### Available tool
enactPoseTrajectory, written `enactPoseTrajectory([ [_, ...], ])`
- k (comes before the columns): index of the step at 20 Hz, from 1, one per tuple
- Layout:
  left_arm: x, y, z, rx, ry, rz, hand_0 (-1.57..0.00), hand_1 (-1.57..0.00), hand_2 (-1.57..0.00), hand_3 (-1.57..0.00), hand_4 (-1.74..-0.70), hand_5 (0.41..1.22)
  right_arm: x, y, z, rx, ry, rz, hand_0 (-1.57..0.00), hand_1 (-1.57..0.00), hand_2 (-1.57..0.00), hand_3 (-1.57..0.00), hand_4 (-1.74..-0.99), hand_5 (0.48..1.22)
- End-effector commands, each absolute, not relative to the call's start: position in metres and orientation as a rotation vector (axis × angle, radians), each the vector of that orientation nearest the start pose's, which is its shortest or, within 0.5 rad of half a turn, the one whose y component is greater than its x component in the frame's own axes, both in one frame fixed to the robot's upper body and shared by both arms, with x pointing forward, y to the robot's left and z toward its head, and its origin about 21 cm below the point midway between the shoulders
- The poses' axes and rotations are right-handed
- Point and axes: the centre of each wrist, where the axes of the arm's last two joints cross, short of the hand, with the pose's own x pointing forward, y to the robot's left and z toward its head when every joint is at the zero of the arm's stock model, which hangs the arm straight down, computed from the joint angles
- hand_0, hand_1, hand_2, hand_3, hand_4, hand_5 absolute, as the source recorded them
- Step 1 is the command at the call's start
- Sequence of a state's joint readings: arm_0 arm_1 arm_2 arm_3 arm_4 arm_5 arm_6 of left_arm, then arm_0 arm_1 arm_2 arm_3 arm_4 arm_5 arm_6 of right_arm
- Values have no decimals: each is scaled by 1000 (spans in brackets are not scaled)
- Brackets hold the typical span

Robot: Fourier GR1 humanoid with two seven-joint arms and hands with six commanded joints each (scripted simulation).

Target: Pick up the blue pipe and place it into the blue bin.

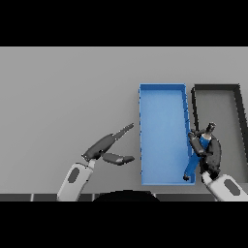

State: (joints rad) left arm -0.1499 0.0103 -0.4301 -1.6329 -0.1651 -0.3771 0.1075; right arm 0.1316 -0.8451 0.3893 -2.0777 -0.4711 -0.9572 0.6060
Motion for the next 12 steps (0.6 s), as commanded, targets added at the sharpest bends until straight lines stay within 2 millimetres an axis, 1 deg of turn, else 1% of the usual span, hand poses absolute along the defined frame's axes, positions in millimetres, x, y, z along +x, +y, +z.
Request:
enactPoseTrajectory([
  [1, 252, 111, 46, -432, -1555, -883, 1, 1, 1, 1, -882, 421, 183, -266, 104, -359, -1076, -264, -1465, -1336, -1339, -788, -1678, 1221],
  [2, 250, 114, 47, -433, -1556, -885, 1, 1, 1, 1, -881, 422, 186, -269, 103, -368, -1052, -254, -1172, -1069, -1071, -630, -1592, 1221],
  [3, 251, 115, 47, -429, -1552, -885, 1, 1, 1, 1, -878, 422, 187, -268, 100, -367, -1041, -241, -937, -855, -856, -504, -1503, 1221],
  [4, 252, 115, 46, -427, -1551, -884, 1, 1, 1, 1, -878, 425, 186, -269, 100, -365, -1018, -222, -750, -684, -685, -403, -1413, 1221],
  [5, 251, 113, 46, -422, -1547, -886, 1, 1, 1, 1, -878, 427, 188, -265, 101, -358, -994, -167, -599, -547, -548, -322, -1337, 1221],
  [6, 251, 110, 48, -430, -1551, -883, 1, 1, 1, 1, -878, 428, 188, -264, 102, -367, -981, -111, -479, -437, -438, -258, -1275, 1186],
  [7, 249, 109, 48, -434, -1548, -885, 1, 1, 1, 1, -879, 430, 187, -259, 101, -354, -973, -50, -383, -350, -350, -206, -1219, 1137],
  [8, 248, 106, 47, -438, -1537, -886, 1, 1, 1, 1, -881, 429, 189, -258, 102, -374, -957, 3, -306, -279, -280, -164, -1175, 1084],
  [9, 250, 111, 49, -434, -1542, -879, 1, 1, 1, 1, -884, 429, 188, -256, 102, -372, -942, 55, -245, -223, -224, -131, -1142, 1030],
  [11, 250, 111, 49, -433, -1545, -877, 1, 1, 1, 1, -886, 428, 185, -255, 99, -368, -869, 65, -156, -143, -143, -84, -1083, 934],
  [12, 251, 110, 50, -427, -1541, -880, 1, 1, 1, 1, -886, 426, 184, -256, 99, -371, -845, 67, -125, -114, -114, -67, -1078, 898],
])
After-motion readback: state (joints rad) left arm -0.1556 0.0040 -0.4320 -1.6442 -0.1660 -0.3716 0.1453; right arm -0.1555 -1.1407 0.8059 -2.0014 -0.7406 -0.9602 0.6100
